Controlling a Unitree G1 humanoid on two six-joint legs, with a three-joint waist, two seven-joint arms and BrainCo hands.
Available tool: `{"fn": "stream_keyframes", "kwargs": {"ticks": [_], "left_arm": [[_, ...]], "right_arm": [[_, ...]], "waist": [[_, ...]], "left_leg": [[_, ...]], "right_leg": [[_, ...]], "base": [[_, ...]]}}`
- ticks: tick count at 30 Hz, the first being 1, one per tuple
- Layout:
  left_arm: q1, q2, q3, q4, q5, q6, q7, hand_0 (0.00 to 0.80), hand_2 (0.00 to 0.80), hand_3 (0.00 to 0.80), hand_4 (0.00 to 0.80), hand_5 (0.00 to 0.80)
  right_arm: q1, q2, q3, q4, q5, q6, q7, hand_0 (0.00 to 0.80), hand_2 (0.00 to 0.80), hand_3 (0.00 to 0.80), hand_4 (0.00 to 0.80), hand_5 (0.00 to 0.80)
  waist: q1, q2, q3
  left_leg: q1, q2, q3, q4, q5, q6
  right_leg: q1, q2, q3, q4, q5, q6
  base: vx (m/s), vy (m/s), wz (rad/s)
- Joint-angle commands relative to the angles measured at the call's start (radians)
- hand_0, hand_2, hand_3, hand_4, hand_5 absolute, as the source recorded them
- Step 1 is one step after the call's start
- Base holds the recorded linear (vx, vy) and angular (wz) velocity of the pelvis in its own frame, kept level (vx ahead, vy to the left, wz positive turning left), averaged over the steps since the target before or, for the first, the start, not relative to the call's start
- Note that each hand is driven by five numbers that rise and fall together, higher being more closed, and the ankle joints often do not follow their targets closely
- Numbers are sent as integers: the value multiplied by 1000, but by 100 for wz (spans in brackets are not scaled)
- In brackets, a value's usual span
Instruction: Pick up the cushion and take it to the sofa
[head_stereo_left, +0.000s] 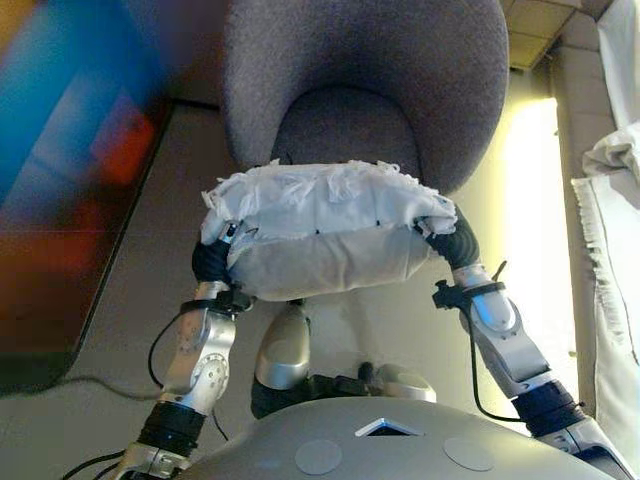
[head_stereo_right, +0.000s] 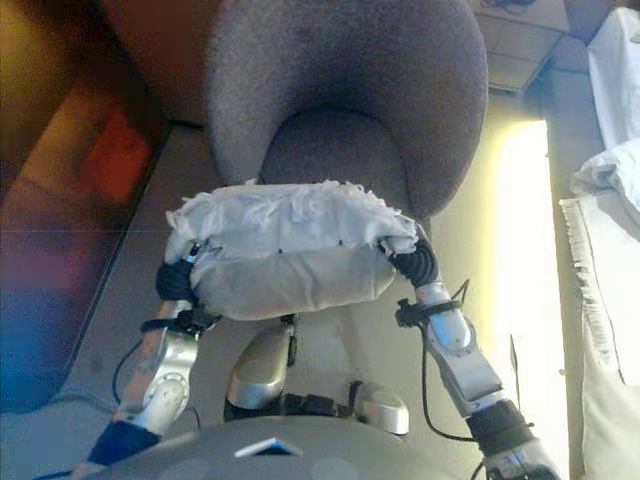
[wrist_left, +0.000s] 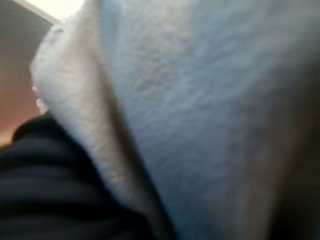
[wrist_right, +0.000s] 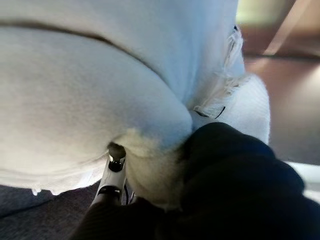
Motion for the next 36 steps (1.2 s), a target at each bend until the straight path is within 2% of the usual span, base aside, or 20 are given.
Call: {"fn": "stream_keyframes", "kwargs": {"ticks": [1,3,4,6,8,11,12,14,16,18,19,22,23,26,27,29,30,32,34,36], "left_arm": [[-35,-21,-32,-164,41,-92,-90,800,800,800,800,800],[-39,-17,-34,-167,54,-90,-81,800,800,800,800,800],[-49,-19,-32,-162,66,-80,-67,800,800,800,800,800],[-65,-16,-26,-151,53,-62,-60,800,800,800,800,800],[-81,-9,-18,-146,45,-48,-93,800,800,800,800,800],[-94,-16,-23,-130,44,-52,-106,800,800,800,800,800],[-94,-17,-30,-130,43,-54,-103,800,800,800,800,800],[-91,-23,-48,-129,47,-64,-93,800,800,800,800,800],[-87,-29,-68,-139,60,-71,-84,800,800,800,800,800],[-89,-31,-77,-136,63,-74,-83,800,800,800,800,800],[-91,-33,-79,-128,61,-78,-86,800,800,800,800,800],[-80,-29,-69,-124,41,-86,-93,800,800,800,800,800],[-70,-27,-63,-125,29,-81,-89,800,800,800,800,800],[-46,-31,-42,-149,-13,-63,-75,800,800,800,800,800],[-41,-32,-39,-151,-8,-81,-92,800,800,800,800,800],[-44,-37,-49,-142,-12,-89,-95,800,800,800,800,800],[-60,-51,-61,-119,-17,-83,-89,800,800,800,800,800],[-83,-60,-69,-98,-7,-96,-96,800,800,800,800,800],[-100,-59,-73,-103,-4,-96,-86,800,800,800,800,800],[-120,-69,-75,-95,3,-89,-69,800,800,800,800,800]], "right_arm": [[-34,25,0,-152,12,-111,26,800,800,800,800,800],[-35,39,5,-152,-5,-121,21,800,800,800,800,800],[-49,58,18,-138,-20,-116,10,800,800,800,800,800],[-62,66,27,-131,-16,-100,-6,800,800,800,800,800],[-59,68,35,-139,-25,-94,-23,800,800,800,800,800],[-61,66,35,-111,-29,-131,-19,800,800,800,800,800],[-59,64,32,-105,-29,-143,-20,800,800,800,800,800],[-67,61,31,-97,-28,-151,-20,800,800,800,800,800],[-85,58,33,-96,-29,-143,-31,800,800,800,800,800],[-102,57,32,-87,-27,-140,-30,800,800,800,800,800],[-110,56,29,-87,-25,-133,-27,800,800,800,800,800],[-112,44,16,-87,-11,-122,2,800,800,800,800,800],[-98,37,7,-90,-9,-113,12,800,800,800,800,800],[-60,0,-23,-129,26,-88,60,800,800,800,800,800],[-47,-12,-27,-135,27,-98,72,800,800,800,800,800],[-50,-22,-24,-111,23,-107,61,800,800,800,800,800],[-69,-25,-13,-90,18,-103,35,800,800,800,800,800],[-86,-29,-1,-88,15,-102,33,800,800,800,800,800],[-89,-35,4,-97,3,-101,31,800,800,800,800,800],[-99,-26,12,-87,-16,-100,21,800,800,800,800,800]], "waist": [[-35,-21,-162],[-33,-14,-173],[-45,-2,-180],[-65,15,-182],[-101,7,-170],[-160,12,-139],[-178,8,-130],[-209,-9,-118],[-239,-14,-108],[-253,-12,-102],[-258,-15,-104],[-265,-23,-134],[-269,-21,-149],[-275,-15,-179],[-264,-29,-178],[-237,-49,-163],[-219,-49,-149],[-204,-35,-137],[-188,-21,-126],[-174,-16,-115]], "left_leg": [[-62,13,-126,-152,70,-24],[-37,-5,-146,-149,49,-11],[-4,-14,-159,-152,30,-3],[25,-20,-183,-157,23,5],[74,-62,-212,-164,3,13],[179,-75,-264,-188,-37,7],[207,-81,-276,-194,-54,5],[259,-94,-288,-201,-95,-2],[323,-86,-309,-201,-162,-8],[363,-65,-326,-193,-208,-8],[384,-50,-331,-184,-233,-13],[431,2,-310,-143,-288,-44],[433,19,-302,-126,-278,-55],[392,93,-283,14,-87,-124],[321,93,-271,123,-37,-133],[188,86,-237,228,-14,-123],[151,106,-177,157,-21,-123],[152,95,-151,14,-31,-126],[129,76,-152,-75,-2,-139],[91,67,-158,-96,27,-149]], "right_leg": [[100,12,-75,26,338,66],[63,-2,-74,105,388,69],[-1,8,-61,171,423,62],[-66,73,-48,153,400,47],[-152,97,-80,75,362,31],[-271,85,-124,-105,345,7],[-284,77,-133,-180,355,6],[-319,46,-140,-323,433,22],[-374,11,-131,-417,530,43],[-400,-4,-119,-441,567,51],[-403,-10,-114,-422,568,52],[-383,-13,-145,-398,524,43],[-369,-4,-144,-397,505,33],[-319,30,-166,-428,474,-8],[-287,27,-175,-445,465,-26],[-235,29,-176,-468,451,-40],[-187,33,-198,-493,430,-36],[-163,41,-210,-513,412,-24],[-151,51,-201,-524,399,-22],[-131,54,-195,-534,382,-24]], "base": [[453,144,-10],[444,126,-27],[455,110,-32],[426,76,-7],[416,16,34],[368,-77,43],[439,-148,59],[439,-170,58],[471,-198,41],[448,-204,47],[406,-196,34],[347,-165,16],[339,-134,14],[231,-133,10],[178,-221,5],[162,-204,3],[147,-103,-5],[145,11,13],[101,52,74],[88,53,59]]}}
